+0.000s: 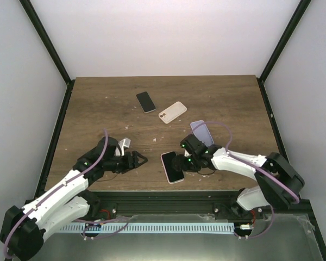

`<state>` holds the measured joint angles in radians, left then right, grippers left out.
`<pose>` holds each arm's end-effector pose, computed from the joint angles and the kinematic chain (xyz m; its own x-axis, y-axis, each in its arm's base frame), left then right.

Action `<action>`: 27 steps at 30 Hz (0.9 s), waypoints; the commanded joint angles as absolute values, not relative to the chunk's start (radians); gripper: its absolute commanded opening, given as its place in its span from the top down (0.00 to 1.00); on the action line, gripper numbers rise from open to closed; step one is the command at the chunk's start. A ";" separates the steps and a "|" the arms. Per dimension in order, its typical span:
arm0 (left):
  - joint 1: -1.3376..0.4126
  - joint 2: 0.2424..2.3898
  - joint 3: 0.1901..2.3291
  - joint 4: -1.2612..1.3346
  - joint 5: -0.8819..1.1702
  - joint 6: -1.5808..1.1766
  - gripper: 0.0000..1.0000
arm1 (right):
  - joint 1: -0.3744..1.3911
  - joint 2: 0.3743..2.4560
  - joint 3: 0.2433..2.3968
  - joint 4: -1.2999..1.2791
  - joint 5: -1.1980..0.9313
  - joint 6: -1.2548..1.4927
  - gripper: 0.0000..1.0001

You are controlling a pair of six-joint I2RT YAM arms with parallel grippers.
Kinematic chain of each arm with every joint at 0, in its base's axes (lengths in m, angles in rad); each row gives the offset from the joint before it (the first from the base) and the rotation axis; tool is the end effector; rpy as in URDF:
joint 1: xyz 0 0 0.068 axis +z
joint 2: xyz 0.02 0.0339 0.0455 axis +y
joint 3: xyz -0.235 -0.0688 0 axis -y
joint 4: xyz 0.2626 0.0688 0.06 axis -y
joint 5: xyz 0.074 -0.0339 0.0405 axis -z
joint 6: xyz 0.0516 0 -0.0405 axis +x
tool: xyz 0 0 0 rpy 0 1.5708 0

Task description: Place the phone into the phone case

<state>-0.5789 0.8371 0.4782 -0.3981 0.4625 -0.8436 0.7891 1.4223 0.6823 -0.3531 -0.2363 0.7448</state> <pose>0.1690 -0.1380 0.1694 -0.9507 -0.1773 -0.2543 0.0765 0.6607 -0.7467 0.1864 0.2049 0.1029 -0.9791 -0.0509 -0.1971 -0.1390 0.8746 0.4645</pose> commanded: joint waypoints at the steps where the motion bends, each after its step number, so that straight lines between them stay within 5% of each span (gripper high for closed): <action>1: -0.587 0.858 0.462 -0.322 0.497 -0.860 0.25 | 0.793 1.341 0.623 -0.421 -0.253 0.729 0.46; 12: -0.627 0.980 0.453 -0.199 0.512 -0.876 0.32 | 0.809 1.291 0.568 -0.325 -0.314 0.803 0.61; 17: -0.650 1.051 0.460 -0.158 0.511 -0.885 0.35 | 0.816 1.347 0.565 -0.203 -0.357 0.865 0.75; 27: -0.653 1.093 0.428 -0.093 0.505 -0.903 0.46 | 0.852 1.397 0.593 -0.180 -0.313 0.867 0.84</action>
